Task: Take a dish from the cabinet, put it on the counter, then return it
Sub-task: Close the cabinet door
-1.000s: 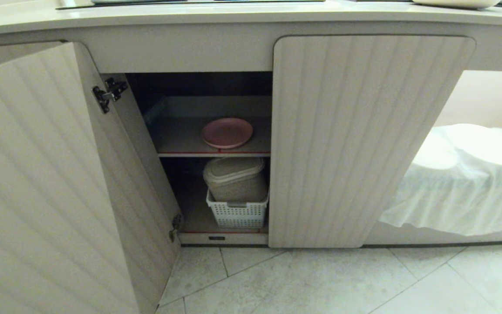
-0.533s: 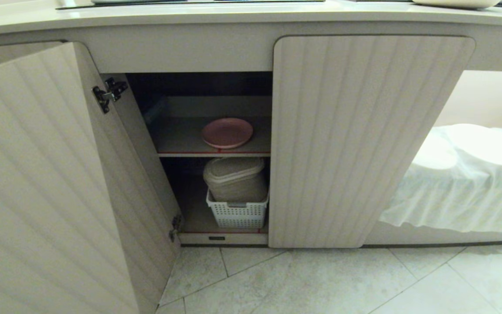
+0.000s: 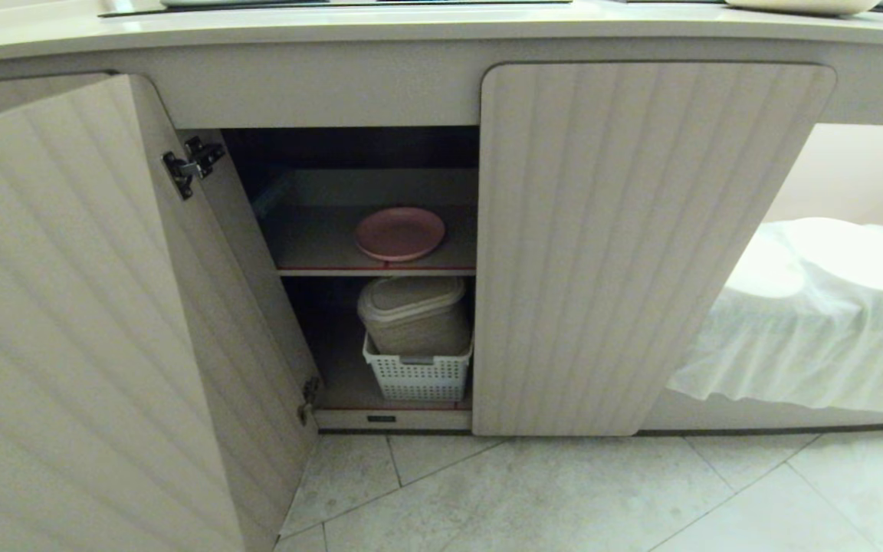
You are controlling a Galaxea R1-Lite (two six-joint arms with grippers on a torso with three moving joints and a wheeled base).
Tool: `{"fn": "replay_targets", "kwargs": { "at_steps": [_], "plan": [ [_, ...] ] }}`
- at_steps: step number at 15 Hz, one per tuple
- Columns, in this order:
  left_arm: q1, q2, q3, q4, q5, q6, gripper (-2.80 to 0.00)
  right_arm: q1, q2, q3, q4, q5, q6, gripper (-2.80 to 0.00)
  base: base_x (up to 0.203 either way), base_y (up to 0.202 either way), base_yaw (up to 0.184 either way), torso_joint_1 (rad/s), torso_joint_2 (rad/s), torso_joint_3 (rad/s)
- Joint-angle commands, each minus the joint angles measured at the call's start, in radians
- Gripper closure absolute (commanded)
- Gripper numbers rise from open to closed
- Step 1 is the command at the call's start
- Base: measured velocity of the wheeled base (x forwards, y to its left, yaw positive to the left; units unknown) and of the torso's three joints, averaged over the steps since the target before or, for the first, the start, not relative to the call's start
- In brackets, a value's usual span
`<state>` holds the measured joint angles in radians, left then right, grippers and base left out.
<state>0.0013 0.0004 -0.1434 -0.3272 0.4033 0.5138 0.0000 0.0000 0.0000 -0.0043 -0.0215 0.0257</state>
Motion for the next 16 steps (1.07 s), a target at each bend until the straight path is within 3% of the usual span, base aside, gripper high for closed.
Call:
{"fn": "replay_targets", "kwargs": {
  "at_steps": [1, 5, 8, 13, 16],
  "plan": [
    [0.0, 0.0, 0.054, -0.173, 0.012, 0.044, 0.0, 0.0, 0.0, 0.0, 0.0, 0.0, 0.0, 0.0, 0.0, 0.0, 0.0, 0.0, 0.0, 0.0],
    [0.0, 0.0, 0.103, -0.31, 0.027, 0.131, 0.0, 0.0, 0.0, 0.0, 0.0, 0.0, 0.0, 0.0, 0.0, 0.0, 0.0, 0.0, 0.0, 0.0],
    [0.0, 0.0, 0.092, -0.279, 0.141, 0.135, 0.0, 0.0, 0.0, 0.0, 0.0, 0.0, 0.0, 0.0, 0.0, 0.0, 0.0, 0.0, 0.0, 0.0],
    [-0.001, 0.0, -0.03, 0.025, 0.487, 0.134, 0.0, 0.0, 0.0, 0.0, 0.0, 0.0, 0.0, 0.0, 0.0, 0.0, 0.0, 0.0, 0.0, 0.0],
    [0.001, 0.002, -0.099, 0.2, 0.526, 0.106, 0.0, 0.0, 0.0, 0.0, 0.0, 0.0, 0.0, 0.0, 0.0, 0.0, 0.0, 0.0, 0.0, 0.0]
  ]
}}
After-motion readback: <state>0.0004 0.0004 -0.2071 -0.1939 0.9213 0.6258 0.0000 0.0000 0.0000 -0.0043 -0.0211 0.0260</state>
